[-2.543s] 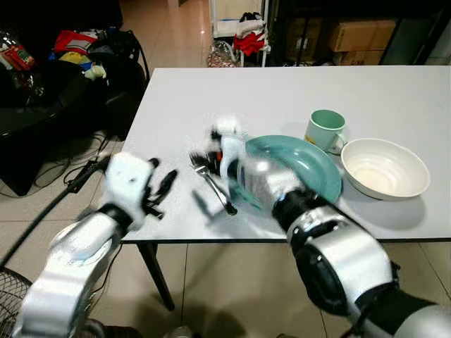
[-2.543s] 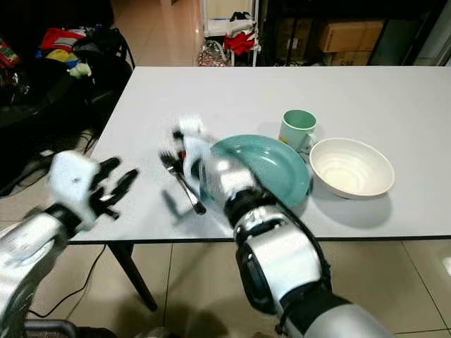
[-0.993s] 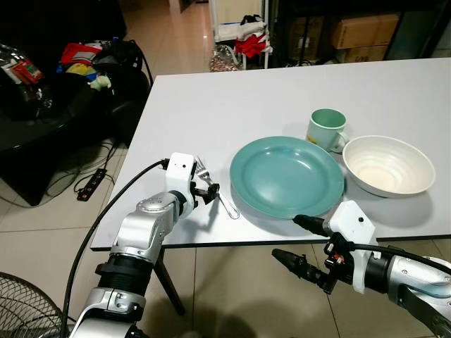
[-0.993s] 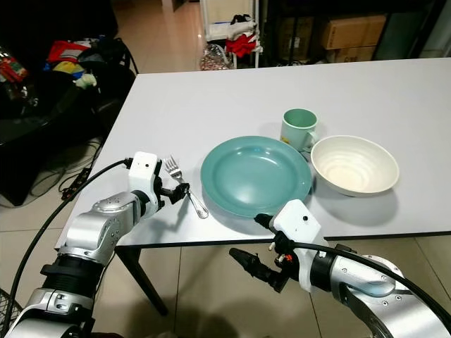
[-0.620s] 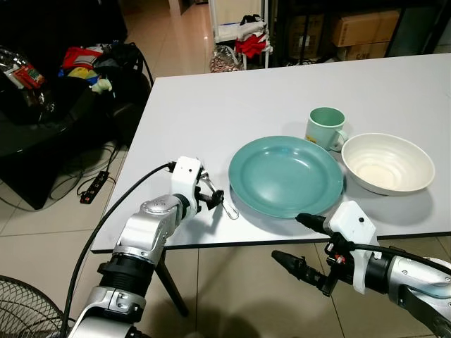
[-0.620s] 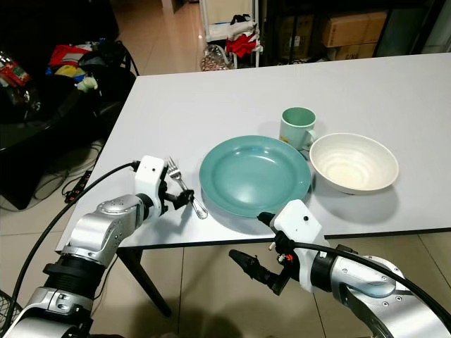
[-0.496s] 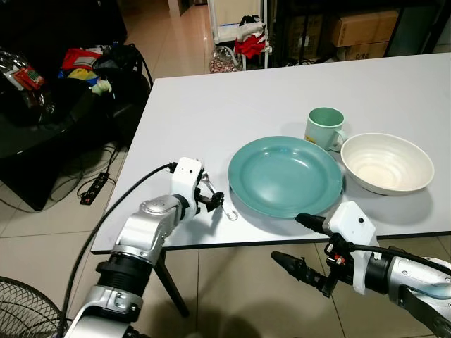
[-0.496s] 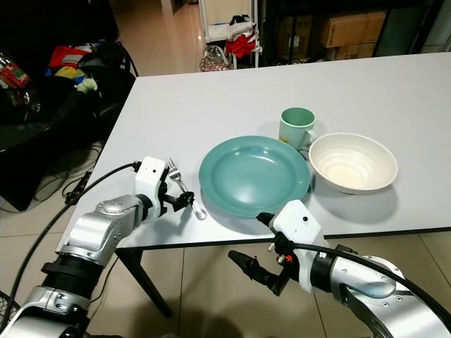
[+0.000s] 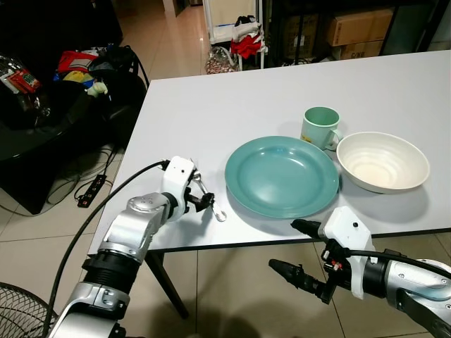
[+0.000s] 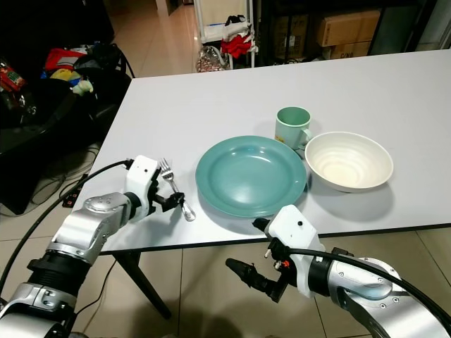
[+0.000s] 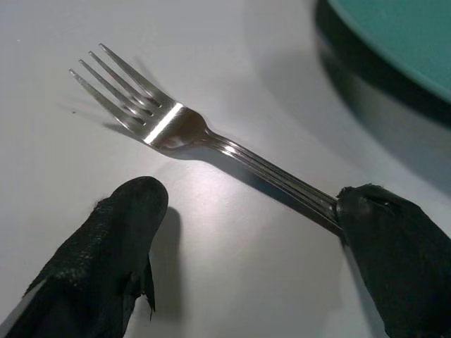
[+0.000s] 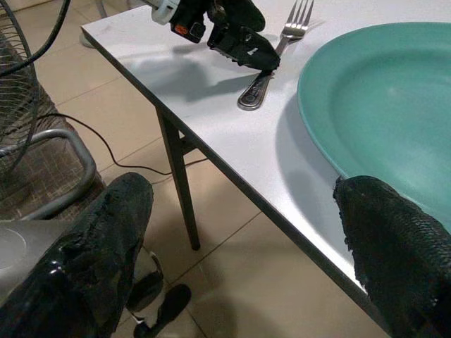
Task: Setting the table
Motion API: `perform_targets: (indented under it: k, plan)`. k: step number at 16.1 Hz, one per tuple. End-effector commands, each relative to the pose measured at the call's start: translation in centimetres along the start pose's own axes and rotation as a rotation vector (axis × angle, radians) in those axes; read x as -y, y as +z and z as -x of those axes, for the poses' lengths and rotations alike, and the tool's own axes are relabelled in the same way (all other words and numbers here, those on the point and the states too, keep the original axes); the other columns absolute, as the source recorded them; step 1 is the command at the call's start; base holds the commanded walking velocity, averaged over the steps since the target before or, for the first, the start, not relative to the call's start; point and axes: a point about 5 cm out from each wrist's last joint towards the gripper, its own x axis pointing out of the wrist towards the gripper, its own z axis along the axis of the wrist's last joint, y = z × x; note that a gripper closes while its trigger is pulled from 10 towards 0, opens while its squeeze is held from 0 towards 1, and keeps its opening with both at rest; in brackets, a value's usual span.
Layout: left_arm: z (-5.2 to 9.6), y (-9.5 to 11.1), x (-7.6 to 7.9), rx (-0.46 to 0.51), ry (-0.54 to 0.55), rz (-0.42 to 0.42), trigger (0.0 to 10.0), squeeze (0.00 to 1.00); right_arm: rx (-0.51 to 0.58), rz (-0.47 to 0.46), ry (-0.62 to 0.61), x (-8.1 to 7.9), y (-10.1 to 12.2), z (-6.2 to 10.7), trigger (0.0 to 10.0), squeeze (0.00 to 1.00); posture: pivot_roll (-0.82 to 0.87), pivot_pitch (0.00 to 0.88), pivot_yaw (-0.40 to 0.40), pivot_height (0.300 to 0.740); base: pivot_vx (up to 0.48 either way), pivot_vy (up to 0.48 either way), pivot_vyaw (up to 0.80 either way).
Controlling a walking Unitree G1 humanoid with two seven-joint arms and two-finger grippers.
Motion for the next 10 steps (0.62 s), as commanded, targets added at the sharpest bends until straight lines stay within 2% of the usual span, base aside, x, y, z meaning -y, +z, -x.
perform_targets:
  k: [1, 4, 5, 6, 7, 10]
  plan:
    - [0.4, -0.3, -0.6, -0.014, 0.006, -0.017, 10.0, 0.00, 0.005, 0.021, 0.006, -0.1, 0.2, 0.0, 10.0, 1.00, -0.11, 0.000, 0.142, 0.740, 0.000, 0.000, 0.00]
    - [1.4, -0.8, -1.0, -0.016, -0.034, -0.052, 10.0, 0.00, 0.000, 0.023, 0.012, -0.2, 0.1, 0.0, 10.0, 1.00, -0.11, 0.000, 0.142, 0.740, 0.000, 0.000, 0.00]
    - [1.8, -1.2, -1.2, -0.028, -0.051, -0.080, 10.0, 0.00, -0.001, 0.026, 0.011, -0.2, 0.1, 0.0, 10.0, 0.89, -0.11, 0.000, 0.141, 0.740, 0.000, 0.000, 0.00]
    - [2.2, -1.5, -1.5, -0.037, -0.059, -0.094, 10.0, 0.00, -0.003, 0.027, 0.014, -0.2, 0.1, 0.0, 10.0, 0.56, -0.11, 0.000, 0.141, 0.740, 0.000, 0.000, 0.00]
    - [2.3, -1.6, -1.8, -0.042, -0.060, -0.098, 10.0, 0.00, -0.004, 0.026, 0.022, -0.2, 0.0, -0.1, 10.0, 0.01, -0.11, 0.000, 0.141, 0.740, 0.000, 0.000, 0.00]
    - [2.8, -1.1, -2.5, -0.027, -0.046, -0.103, 10.0, 0.00, -0.003, 0.025, 0.031, -0.4, 0.0, -0.1, 10.0, 0.00, -0.10, 0.000, 0.141, 0.740, 0.000, 0.000, 0.00]
